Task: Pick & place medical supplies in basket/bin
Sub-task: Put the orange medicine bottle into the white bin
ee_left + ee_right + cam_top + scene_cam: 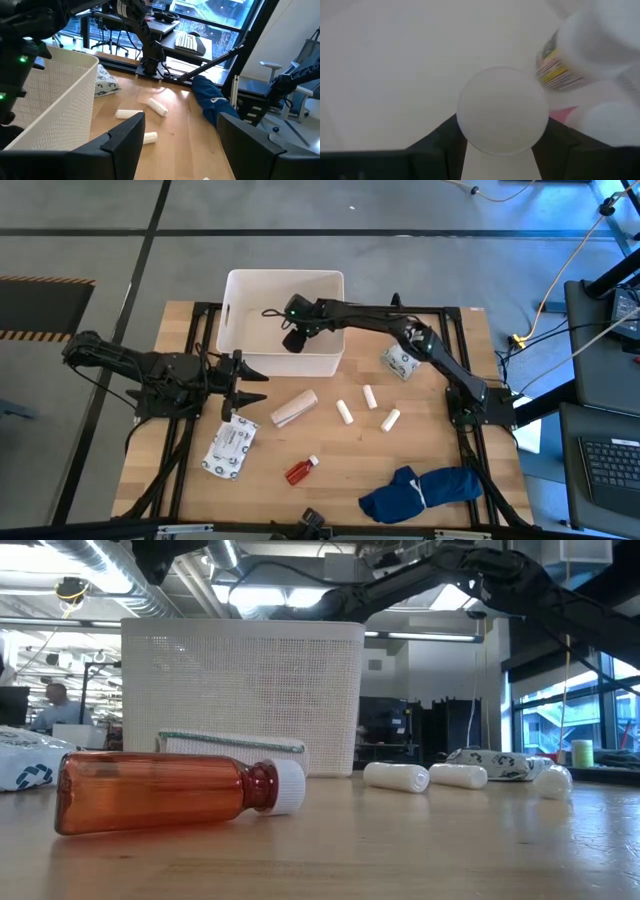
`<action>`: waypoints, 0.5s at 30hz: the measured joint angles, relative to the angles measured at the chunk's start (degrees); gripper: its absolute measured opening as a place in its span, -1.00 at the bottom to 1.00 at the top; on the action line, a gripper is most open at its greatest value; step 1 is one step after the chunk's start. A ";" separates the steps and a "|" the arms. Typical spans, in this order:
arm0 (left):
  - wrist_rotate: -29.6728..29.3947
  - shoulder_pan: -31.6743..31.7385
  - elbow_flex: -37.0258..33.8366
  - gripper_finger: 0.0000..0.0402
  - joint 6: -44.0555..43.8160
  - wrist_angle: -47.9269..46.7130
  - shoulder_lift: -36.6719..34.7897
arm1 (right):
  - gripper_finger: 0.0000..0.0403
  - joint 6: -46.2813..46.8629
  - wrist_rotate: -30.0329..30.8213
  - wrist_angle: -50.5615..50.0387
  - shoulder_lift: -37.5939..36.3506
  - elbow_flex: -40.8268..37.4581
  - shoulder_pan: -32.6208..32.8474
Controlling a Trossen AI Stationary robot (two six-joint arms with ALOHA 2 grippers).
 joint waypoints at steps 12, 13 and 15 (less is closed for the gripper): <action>0.07 0.00 0.00 0.20 0.13 -0.03 0.00 | -0.06 -0.03 -0.51 -0.91 -0.01 0.00 -0.03; 0.08 -0.01 0.00 0.20 0.13 -0.01 0.00 | -0.06 0.13 -0.51 -0.95 -0.01 0.00 -0.03; 0.11 -0.02 0.00 0.20 0.11 -0.03 0.00 | -0.06 1.15 -0.51 -0.95 -0.01 0.00 -0.03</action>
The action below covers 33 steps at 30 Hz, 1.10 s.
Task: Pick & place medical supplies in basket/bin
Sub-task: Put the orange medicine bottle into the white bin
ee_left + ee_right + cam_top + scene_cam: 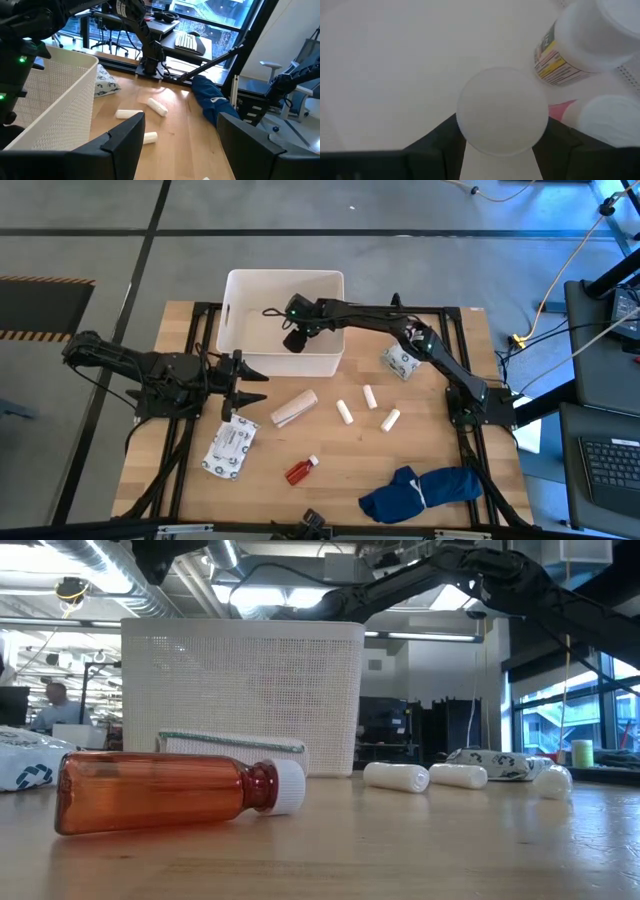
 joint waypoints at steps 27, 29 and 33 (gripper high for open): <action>0.12 0.02 0.00 0.20 0.00 0.00 0.00 | 0.18 1.33 -1.96 -1.66 -0.04 1.86 0.00; 0.12 0.01 0.00 0.20 0.00 -0.02 0.00 | 0.18 1.79 -2.00 -2.60 -0.15 3.55 0.00; 0.13 0.02 0.00 0.20 0.00 0.00 0.00 | 0.18 1.74 -2.04 -6.75 -0.15 8.32 0.17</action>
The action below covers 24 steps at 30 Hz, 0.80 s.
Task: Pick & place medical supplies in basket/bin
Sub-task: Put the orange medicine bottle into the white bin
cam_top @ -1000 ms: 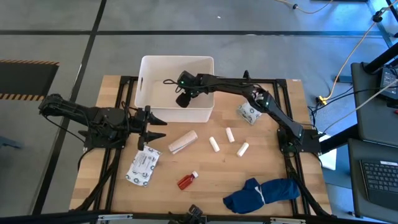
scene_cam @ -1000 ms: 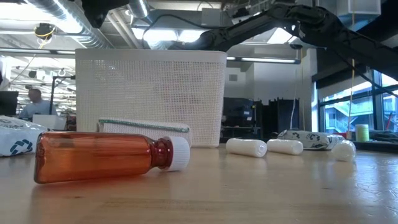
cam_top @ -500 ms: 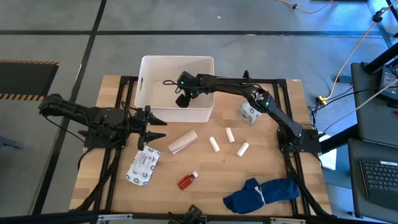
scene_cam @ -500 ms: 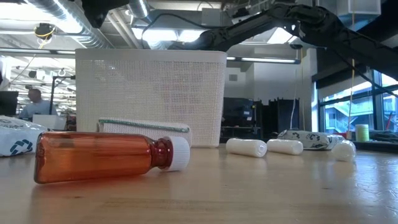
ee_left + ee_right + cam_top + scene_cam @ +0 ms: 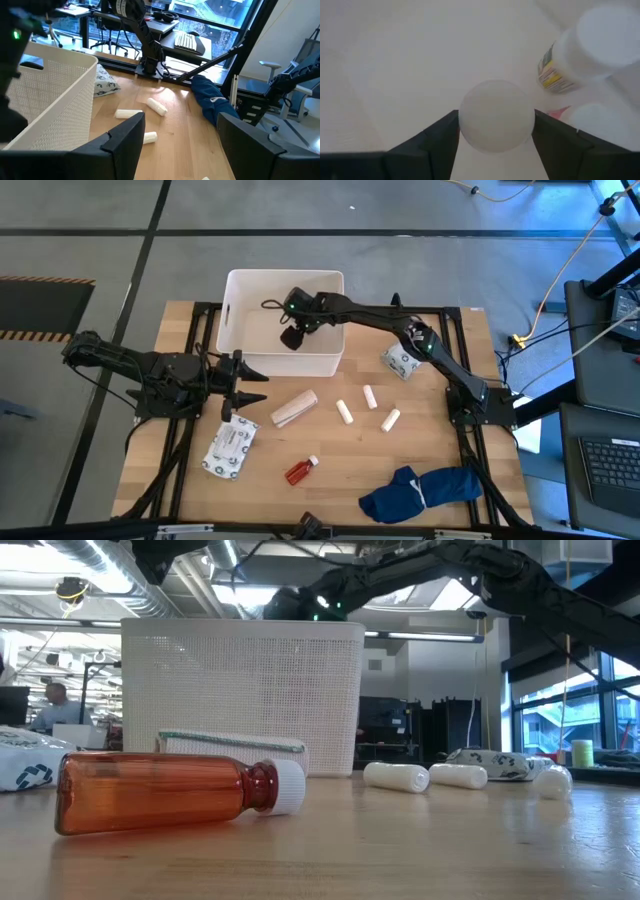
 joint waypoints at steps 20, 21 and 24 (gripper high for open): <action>4.89 -0.02 0.00 0.20 0.00 -0.04 0.00 | 0.18 1.64 -4.10 -2.64 -7.71 0.55 3.92; 5.22 -0.02 0.00 0.20 0.00 -0.04 0.00 | 0.18 1.70 -3.91 -3.45 -7.69 0.36 3.83; 6.27 -0.02 0.00 0.20 -0.13 -0.04 0.00 | 0.18 1.73 -2.34 -3.16 -7.69 -1.76 3.75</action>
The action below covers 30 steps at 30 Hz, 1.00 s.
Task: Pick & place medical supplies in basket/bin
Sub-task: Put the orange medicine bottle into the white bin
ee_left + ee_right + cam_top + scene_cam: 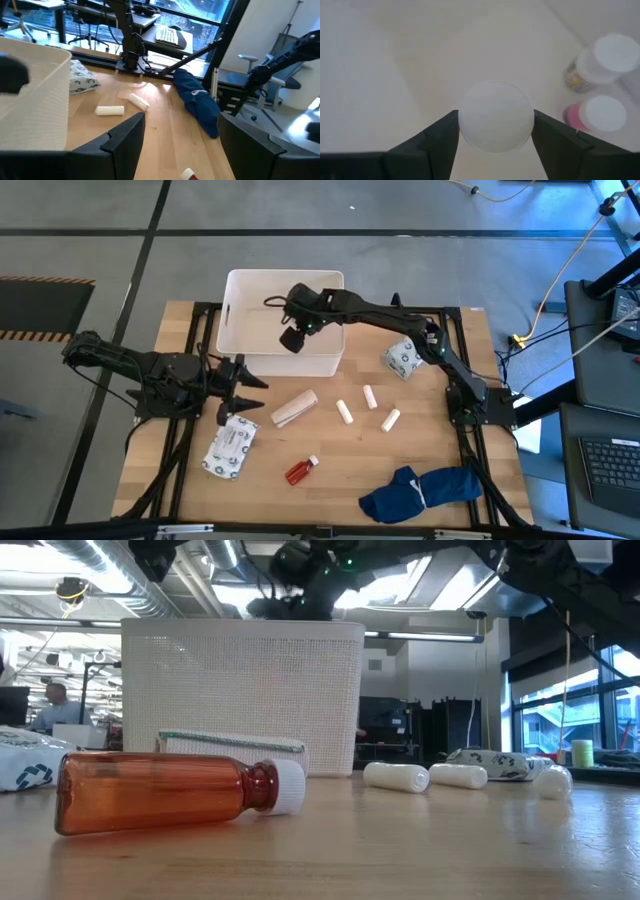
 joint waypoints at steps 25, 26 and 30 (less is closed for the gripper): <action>-0.86 0.00 0.00 0.20 0.17 0.02 0.00 | 0.18 4.05 3.14 17.53 -0.31 -21.19 -3.54; -0.89 0.00 0.00 0.20 0.15 0.00 0.00 | 0.18 4.07 3.13 18.12 -0.31 -21.19 -3.54; -0.91 0.00 0.00 0.20 0.16 0.02 0.00 | 0.18 4.11 3.07 19.16 -0.20 -21.19 -3.52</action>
